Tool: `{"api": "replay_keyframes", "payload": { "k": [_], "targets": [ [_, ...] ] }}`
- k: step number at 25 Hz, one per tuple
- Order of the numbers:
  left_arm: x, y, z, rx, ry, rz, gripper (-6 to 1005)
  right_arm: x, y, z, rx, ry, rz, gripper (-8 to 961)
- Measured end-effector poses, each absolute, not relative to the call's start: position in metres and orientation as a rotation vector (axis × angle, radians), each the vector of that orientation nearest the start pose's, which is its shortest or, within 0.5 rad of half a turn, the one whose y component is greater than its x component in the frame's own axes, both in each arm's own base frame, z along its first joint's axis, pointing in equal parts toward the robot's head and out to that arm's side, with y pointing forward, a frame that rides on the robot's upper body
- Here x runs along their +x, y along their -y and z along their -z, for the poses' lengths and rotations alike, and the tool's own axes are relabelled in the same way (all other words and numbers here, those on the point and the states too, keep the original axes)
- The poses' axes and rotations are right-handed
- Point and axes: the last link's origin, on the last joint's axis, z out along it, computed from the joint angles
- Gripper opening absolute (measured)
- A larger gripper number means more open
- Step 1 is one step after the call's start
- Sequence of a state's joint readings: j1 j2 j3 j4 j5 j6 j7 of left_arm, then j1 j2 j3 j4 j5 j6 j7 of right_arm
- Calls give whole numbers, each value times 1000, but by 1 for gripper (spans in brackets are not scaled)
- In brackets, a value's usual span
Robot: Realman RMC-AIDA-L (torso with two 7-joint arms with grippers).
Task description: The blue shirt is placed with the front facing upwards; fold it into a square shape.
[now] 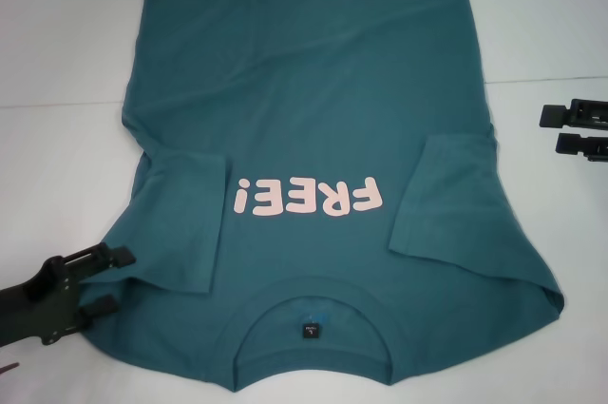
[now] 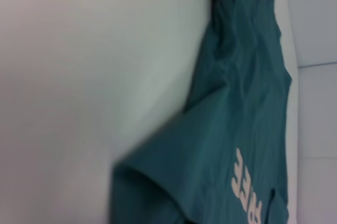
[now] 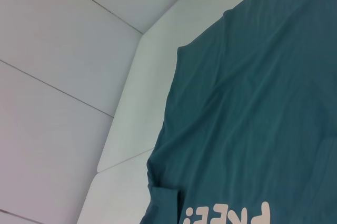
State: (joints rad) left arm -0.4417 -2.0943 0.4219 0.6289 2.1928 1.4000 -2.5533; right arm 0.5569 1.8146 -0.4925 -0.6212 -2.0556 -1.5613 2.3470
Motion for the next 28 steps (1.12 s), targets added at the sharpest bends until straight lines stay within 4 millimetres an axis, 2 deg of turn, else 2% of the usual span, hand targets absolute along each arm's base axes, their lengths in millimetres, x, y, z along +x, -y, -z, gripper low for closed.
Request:
{"api": "replay_keyframes", "payload": {
  "k": [3, 13, 28],
  "targets": [
    [-338, -308, -10, 1855, -2594, -988, 825, 308, -362, -128, -2080, -1767, -833, 817],
    [-357, -298, -25, 1816, -2700, -1028, 825, 307, -364, -128, -2083, -1762, -836, 816],
    [-365, -295, -25, 1825, -2751, -985, 825, 308, -362, -129, -2081, -1766, -834, 817]
  ]
}}
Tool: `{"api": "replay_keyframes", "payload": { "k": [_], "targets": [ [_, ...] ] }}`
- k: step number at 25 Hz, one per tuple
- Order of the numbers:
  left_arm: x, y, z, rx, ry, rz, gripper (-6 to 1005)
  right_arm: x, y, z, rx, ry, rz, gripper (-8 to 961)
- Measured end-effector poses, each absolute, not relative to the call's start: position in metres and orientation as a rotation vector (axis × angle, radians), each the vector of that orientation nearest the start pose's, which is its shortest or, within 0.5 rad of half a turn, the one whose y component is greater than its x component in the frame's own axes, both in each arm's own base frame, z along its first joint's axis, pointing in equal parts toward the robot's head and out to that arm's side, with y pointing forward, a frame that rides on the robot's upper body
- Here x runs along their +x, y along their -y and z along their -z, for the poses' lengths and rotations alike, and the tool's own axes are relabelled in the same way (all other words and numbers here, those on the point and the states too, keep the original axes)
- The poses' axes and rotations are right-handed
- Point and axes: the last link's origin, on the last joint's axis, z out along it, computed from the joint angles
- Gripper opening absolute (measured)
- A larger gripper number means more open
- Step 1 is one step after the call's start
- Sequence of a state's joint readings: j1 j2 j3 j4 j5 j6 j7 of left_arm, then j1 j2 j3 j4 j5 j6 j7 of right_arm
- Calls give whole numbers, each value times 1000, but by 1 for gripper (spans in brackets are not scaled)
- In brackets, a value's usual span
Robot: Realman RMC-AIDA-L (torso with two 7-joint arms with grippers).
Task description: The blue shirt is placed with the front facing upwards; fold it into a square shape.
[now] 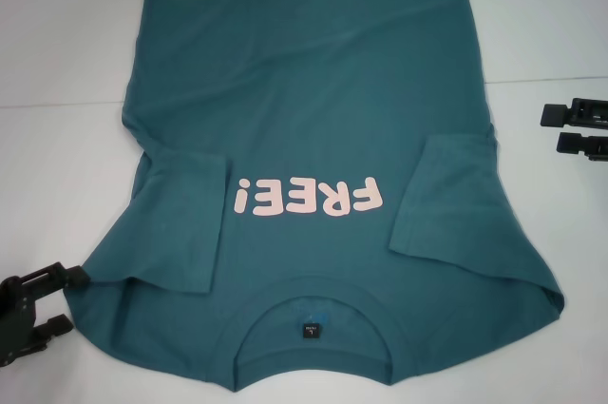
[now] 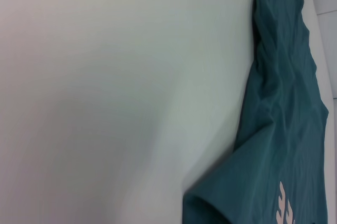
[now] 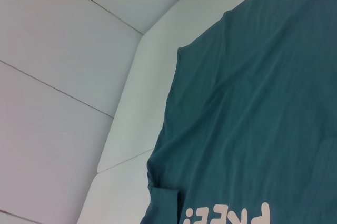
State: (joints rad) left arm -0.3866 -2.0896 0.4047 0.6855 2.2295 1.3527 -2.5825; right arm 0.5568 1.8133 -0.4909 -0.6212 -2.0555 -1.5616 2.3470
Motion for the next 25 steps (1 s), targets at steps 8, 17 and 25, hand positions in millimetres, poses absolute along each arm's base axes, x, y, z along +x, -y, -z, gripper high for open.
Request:
{"api": "replay_keyframes", "payload": {
  "k": [8, 17, 25],
  "targets": [
    [-358, -300, -18, 1836, -2722, -961, 824, 308, -363, -129, -2081, -1765, -835, 816],
    [-339, -309, -8, 1866, -2629, -949, 824, 309, -362, -130, -2075, -1765, -841, 816],
    [-346, -307, -17, 1866, -2663, -971, 825, 309, -362, -131, -2073, -1763, -843, 817]
  ]
}}
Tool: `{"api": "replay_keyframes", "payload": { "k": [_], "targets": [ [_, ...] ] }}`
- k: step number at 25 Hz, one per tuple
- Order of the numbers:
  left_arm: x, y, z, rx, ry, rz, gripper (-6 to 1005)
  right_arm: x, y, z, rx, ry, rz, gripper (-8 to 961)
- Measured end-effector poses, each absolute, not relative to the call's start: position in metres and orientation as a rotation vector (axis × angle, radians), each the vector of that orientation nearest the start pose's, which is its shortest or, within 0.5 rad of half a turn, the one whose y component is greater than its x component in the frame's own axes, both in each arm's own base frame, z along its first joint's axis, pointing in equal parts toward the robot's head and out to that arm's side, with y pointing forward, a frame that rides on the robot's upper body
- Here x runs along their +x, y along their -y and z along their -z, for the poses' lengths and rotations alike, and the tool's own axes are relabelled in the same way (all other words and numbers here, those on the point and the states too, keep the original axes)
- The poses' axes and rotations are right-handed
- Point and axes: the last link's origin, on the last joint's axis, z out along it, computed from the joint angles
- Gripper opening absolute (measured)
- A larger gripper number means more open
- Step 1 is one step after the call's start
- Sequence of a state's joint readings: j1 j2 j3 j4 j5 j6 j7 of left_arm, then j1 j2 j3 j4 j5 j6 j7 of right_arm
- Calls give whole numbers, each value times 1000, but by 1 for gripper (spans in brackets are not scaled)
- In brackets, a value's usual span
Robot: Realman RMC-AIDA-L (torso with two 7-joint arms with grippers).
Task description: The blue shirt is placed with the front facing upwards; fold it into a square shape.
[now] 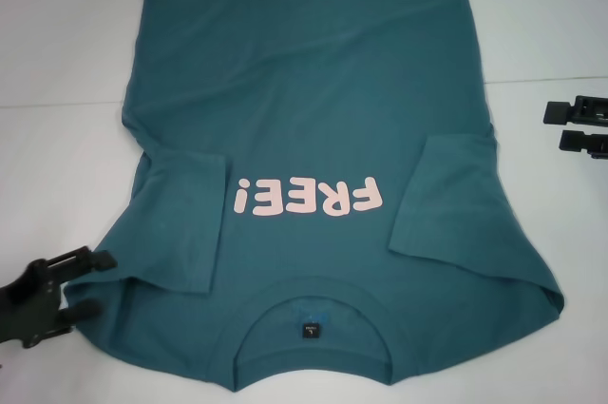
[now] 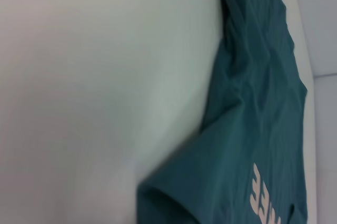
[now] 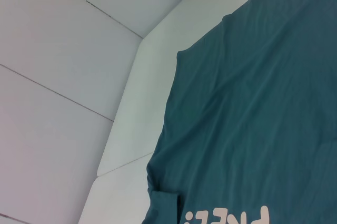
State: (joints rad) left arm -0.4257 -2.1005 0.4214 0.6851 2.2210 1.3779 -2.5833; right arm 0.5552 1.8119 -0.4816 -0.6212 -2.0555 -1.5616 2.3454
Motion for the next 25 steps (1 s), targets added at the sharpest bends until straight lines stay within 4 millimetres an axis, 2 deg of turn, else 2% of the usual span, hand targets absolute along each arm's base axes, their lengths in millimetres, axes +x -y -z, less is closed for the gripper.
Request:
{"api": "replay_keyframes", "payload": {
  "k": [9, 25],
  "targets": [
    [-354, -307, -29, 1868, -2706, -1018, 825, 309, -362, -131, -2074, -1762, -843, 817],
    [-359, -311, -29, 1889, -2753, -1012, 825, 309, -362, -131, -2074, -1763, -843, 817]
  ]
}}
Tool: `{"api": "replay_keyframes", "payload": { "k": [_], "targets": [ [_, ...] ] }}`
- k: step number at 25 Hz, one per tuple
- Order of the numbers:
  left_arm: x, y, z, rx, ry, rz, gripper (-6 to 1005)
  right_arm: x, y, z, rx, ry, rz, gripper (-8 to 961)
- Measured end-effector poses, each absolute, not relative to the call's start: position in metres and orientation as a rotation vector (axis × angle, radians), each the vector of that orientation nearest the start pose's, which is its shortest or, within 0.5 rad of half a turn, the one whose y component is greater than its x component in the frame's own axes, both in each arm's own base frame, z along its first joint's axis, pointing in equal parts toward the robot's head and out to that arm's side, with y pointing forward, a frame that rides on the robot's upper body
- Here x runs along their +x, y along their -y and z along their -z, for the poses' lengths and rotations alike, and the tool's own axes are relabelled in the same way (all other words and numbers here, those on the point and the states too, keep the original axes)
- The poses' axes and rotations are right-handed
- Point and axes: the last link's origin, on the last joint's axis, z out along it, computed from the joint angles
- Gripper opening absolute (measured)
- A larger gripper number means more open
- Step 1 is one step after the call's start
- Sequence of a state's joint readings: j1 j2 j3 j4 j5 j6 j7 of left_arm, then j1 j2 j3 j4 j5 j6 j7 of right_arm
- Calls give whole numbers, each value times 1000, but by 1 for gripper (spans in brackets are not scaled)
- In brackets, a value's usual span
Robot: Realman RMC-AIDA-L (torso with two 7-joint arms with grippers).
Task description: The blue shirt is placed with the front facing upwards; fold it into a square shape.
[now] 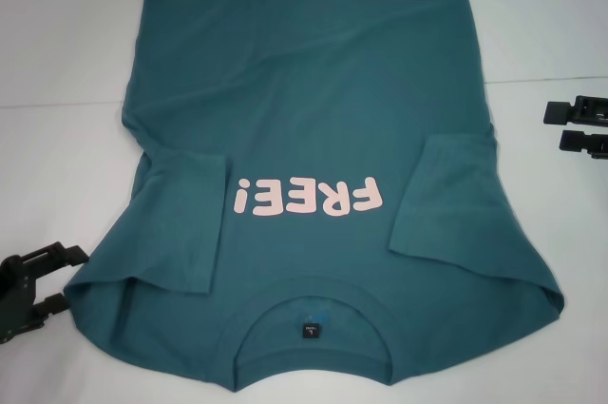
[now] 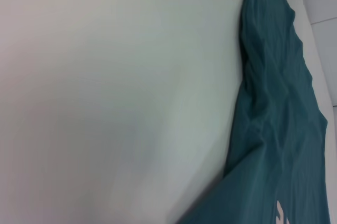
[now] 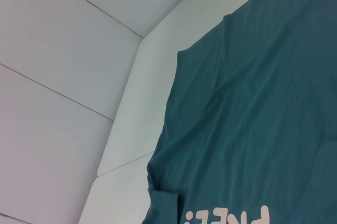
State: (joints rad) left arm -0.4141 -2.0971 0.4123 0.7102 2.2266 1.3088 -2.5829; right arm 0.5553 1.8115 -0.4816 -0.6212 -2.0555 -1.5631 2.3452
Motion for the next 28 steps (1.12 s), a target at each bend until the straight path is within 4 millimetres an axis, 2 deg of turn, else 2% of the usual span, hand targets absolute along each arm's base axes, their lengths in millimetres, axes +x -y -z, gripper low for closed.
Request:
{"api": "replay_keyframes", "payload": {
  "k": [10, 28],
  "targets": [
    [-362, -303, -25, 1841, -2770, -1001, 824, 309, -362, -131, -2073, -1765, -843, 816],
    [-354, -297, -17, 1799, -2718, -987, 826, 310, -362, -131, -2071, -1766, -845, 817]
  ]
}}
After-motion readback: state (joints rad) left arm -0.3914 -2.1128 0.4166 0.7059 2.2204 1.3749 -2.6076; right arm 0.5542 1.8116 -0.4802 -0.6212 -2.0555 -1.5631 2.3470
